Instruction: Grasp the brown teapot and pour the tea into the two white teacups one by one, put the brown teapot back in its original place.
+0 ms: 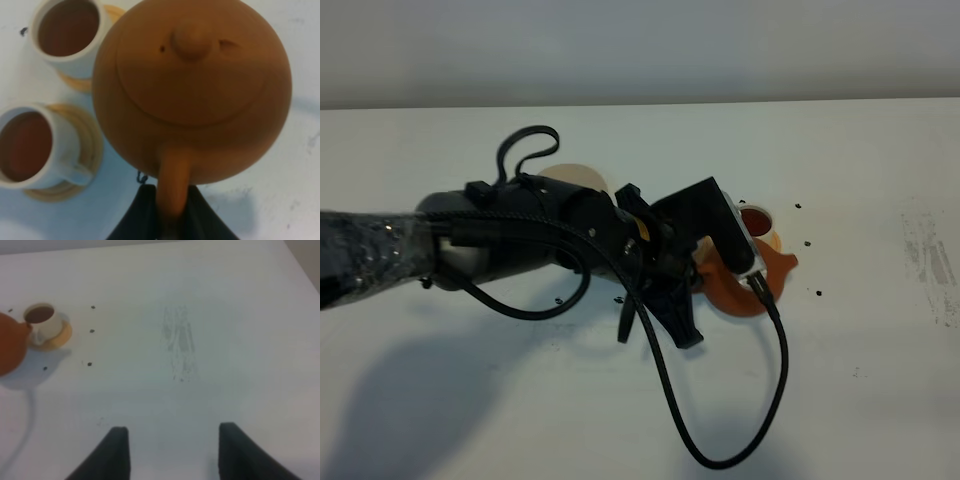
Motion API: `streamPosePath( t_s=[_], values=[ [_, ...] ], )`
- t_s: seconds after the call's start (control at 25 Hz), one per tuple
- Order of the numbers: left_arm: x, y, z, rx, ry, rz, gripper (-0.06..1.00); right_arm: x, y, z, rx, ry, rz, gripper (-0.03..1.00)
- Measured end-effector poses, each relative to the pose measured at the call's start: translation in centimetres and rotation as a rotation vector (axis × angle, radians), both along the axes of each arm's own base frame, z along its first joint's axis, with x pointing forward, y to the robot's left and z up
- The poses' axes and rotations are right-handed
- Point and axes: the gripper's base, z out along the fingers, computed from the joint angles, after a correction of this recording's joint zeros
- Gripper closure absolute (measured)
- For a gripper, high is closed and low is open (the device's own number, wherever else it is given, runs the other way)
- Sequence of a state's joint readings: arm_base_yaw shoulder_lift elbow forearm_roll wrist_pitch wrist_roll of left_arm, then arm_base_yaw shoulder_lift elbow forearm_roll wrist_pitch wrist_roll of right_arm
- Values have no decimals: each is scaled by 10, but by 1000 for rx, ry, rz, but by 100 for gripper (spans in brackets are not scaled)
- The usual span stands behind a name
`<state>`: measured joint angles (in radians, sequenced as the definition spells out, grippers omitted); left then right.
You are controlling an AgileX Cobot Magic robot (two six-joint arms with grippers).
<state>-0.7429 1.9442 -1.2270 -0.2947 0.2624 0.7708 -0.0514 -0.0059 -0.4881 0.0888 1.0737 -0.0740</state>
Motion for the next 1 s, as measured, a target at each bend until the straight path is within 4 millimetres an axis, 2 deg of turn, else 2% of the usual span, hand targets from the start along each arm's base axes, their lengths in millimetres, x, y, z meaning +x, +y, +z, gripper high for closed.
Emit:
streamPosePath(
  t_s=[0.32, 0.52, 0.68, 0.8, 1.0],
  values=[
    [-5, -5, -31, 55, 80, -6, 87, 0, 0, 0, 0, 0, 0, 54],
    [-5, -5, -35, 61, 95, -1, 87, 0, 0, 0, 0, 0, 0, 54],
    [-6, -5, -24, 47, 83, -3, 87, 0, 0, 0, 0, 0, 0, 54],
    [-6, -2, -5, 17, 52, 1, 87, 0, 0, 0, 0, 0, 0, 54],
    [9, 21, 21, -16, 13, 74, 87, 0, 0, 0, 0, 0, 0, 54]
  ],
)
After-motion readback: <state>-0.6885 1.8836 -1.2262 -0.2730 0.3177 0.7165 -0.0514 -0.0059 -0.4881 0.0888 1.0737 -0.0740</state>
